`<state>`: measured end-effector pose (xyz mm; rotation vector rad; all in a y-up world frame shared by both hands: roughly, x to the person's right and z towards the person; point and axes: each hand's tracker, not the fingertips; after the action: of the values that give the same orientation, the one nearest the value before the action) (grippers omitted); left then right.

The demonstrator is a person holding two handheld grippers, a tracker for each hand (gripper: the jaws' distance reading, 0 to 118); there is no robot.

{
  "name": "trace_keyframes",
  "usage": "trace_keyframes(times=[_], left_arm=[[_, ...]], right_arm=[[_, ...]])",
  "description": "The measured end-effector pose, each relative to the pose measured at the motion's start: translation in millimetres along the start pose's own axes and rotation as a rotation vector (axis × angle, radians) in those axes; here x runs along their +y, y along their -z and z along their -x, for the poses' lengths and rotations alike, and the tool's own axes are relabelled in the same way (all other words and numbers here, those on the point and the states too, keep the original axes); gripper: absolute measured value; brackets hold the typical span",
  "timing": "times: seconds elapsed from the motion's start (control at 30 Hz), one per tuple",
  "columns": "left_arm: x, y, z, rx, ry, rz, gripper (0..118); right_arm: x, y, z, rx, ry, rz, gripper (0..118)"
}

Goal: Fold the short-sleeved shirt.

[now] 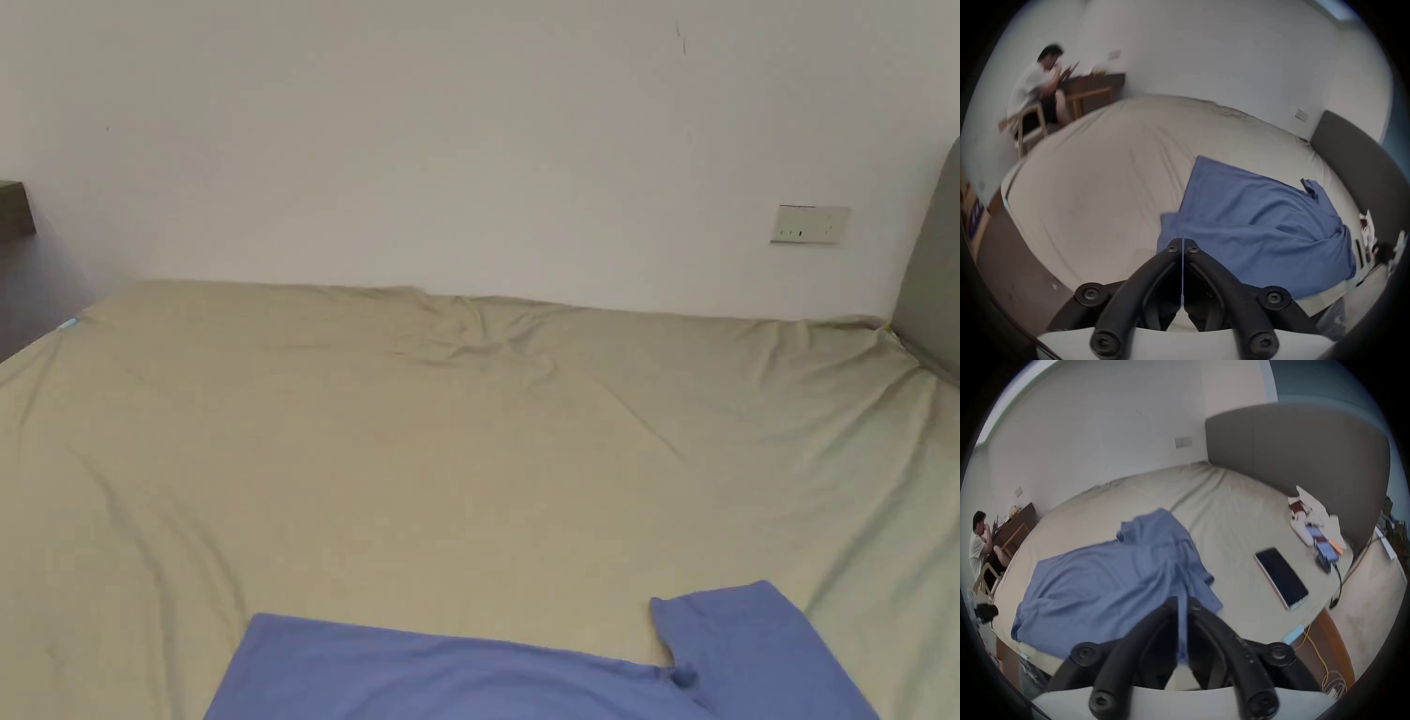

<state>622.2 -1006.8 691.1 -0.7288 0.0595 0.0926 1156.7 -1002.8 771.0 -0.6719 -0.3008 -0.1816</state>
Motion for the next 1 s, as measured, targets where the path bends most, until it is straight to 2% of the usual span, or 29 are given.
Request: trace_keyframes(times=[0.03, 0.13, 0.2, 0.27, 0.43, 0.47, 0.53, 0.57, 0.6, 0.7, 0.8, 0.93, 1.0], left_arm=[[4.8, 3.8, -3.6, -0.017, 0.009, -0.003, 0], [22.1, 23.7, -13.0, -0.101, -0.025, -0.006, 0], [33.5, 41.9, -19.1, -0.102, -0.029, -0.010, 0], [53.4, 57.0, -26.9, -0.105, -0.034, -0.008, 0], [101.2, 108.6, -27.0, -0.235, -0.132, -0.032, 1], [110.2, 119.7, -28.0, -0.222, -0.128, -0.041, 10], [129.7, 148.3, -24.3, -0.176, -0.162, -0.073, 76], [134.6, 160.4, -21.7, -0.177, -0.187, -0.069, 99], [141.8, 177.6, -18.4, -0.196, -0.226, -0.027, 110], [152.5, 215.0, -16.4, -0.185, -0.243, 0.023, 103], [154.3, 245.0, -28.4, -0.107, -0.177, 0.085, 103], [150.0, 277.2, -35.3, -0.083, -0.091, 0.191, 92], [144.8, 283.4, -40.9, -0.066, -0.055, 0.212, 90]], right_arm=[[0.8, 2.5, 4.2, 0.013, 0.004, 0.010, 2], [-0.5, 11.8, 18.6, 0.114, 0.040, 0.036, 2], [-1.6, 16.9, 24.1, 0.142, 0.046, 0.049, 2], [-1.1, 23.5, 31.2, 0.154, 0.045, 0.069, 2], [7.9, 53.9, 35.4, 0.139, 0.049, 0.120, 2], [10.4, 58.6, 36.1, 0.132, 0.049, 0.123, 2], [16.4, 67.9, 37.4, 0.133, 0.052, 0.133, 2], [19.1, 71.0, 38.0, 0.136, 0.053, 0.136, 2], [21.4, 74.6, 39.0, 0.144, 0.054, 0.133, 2], [28.6, 81.1, 42.7, 0.201, 0.084, 0.123, 2], [33.8, 88.3, 44.2, 0.252, 0.132, 0.129, 2], [36.5, 98.5, 47.1, 0.208, 0.125, 0.146, 2], [36.4, 100.5, 48.5, 0.201, 0.115, 0.159, 2]])
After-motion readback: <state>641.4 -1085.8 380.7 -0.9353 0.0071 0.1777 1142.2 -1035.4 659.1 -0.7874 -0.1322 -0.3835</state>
